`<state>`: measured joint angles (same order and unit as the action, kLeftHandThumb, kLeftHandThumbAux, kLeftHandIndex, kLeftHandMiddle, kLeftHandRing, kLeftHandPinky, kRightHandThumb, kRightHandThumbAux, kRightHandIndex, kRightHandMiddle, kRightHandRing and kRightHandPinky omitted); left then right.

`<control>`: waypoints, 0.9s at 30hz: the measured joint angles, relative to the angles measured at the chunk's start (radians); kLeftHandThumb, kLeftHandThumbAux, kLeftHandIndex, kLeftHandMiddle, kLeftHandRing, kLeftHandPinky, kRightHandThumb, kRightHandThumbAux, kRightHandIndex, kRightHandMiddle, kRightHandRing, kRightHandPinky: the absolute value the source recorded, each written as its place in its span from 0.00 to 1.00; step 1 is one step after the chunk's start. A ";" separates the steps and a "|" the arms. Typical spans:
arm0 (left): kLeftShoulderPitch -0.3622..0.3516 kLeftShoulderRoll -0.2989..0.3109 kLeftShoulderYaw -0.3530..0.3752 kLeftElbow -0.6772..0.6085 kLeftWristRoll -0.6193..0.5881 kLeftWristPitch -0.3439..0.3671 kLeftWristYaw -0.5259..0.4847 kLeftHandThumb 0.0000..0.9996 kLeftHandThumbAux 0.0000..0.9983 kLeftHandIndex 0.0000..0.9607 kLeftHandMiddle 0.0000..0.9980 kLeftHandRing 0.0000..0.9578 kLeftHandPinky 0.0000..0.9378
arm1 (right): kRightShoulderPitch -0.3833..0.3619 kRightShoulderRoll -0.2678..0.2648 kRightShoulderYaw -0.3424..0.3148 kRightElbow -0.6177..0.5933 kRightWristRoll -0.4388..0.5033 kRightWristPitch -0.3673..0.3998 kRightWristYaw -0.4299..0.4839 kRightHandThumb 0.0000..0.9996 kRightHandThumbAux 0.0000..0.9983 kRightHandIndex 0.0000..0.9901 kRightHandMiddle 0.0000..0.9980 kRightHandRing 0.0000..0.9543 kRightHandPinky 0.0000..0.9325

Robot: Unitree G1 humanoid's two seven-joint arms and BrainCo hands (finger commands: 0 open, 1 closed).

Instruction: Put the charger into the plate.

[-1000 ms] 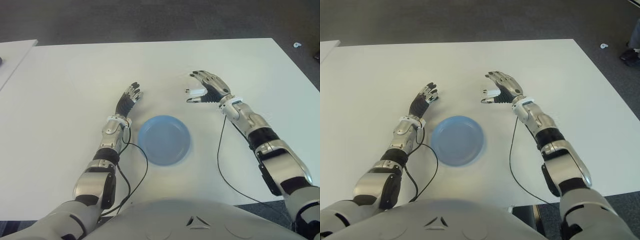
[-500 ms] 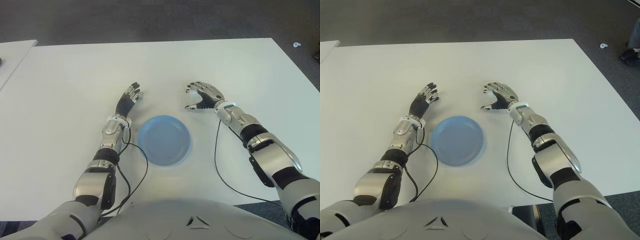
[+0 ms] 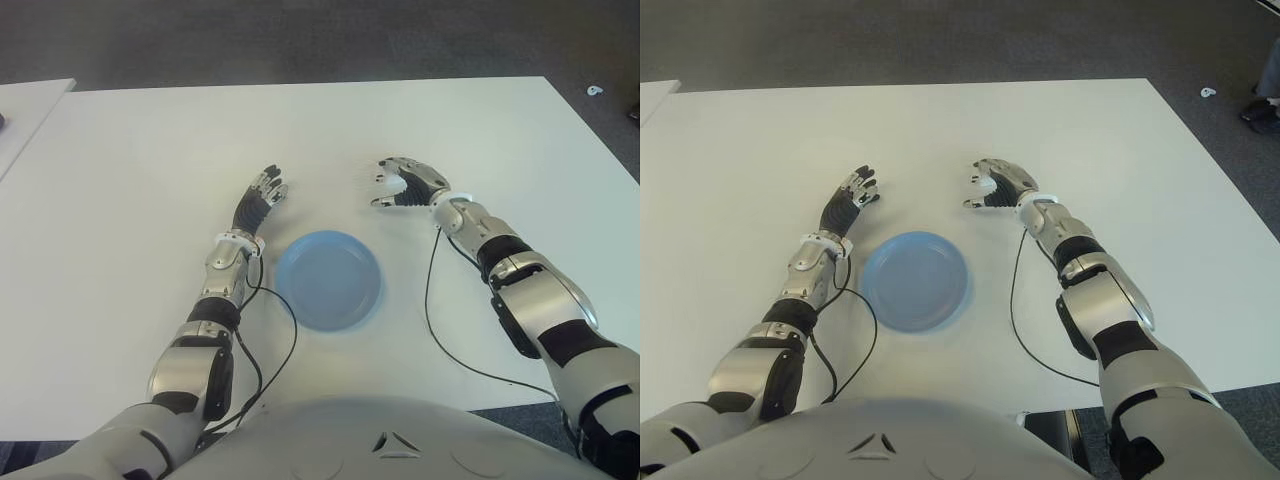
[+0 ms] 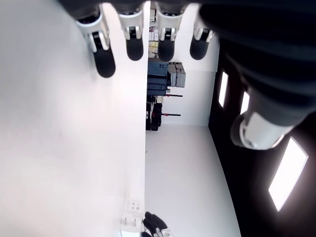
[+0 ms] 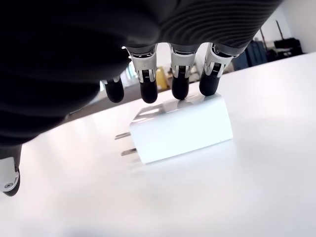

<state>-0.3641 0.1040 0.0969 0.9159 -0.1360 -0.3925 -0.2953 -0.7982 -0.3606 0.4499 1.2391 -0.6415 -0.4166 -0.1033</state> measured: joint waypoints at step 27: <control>0.025 0.000 -0.012 -0.044 0.000 0.022 0.000 0.14 0.61 0.00 0.02 0.03 0.07 | 0.021 -0.061 -0.079 -0.074 0.175 -0.003 0.287 0.00 0.51 0.00 0.00 0.00 0.00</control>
<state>-0.3388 0.1041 0.0847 0.8723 -0.1361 -0.3701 -0.2957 -0.7771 -0.4220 0.3709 1.1651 -0.4663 -0.4195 0.1838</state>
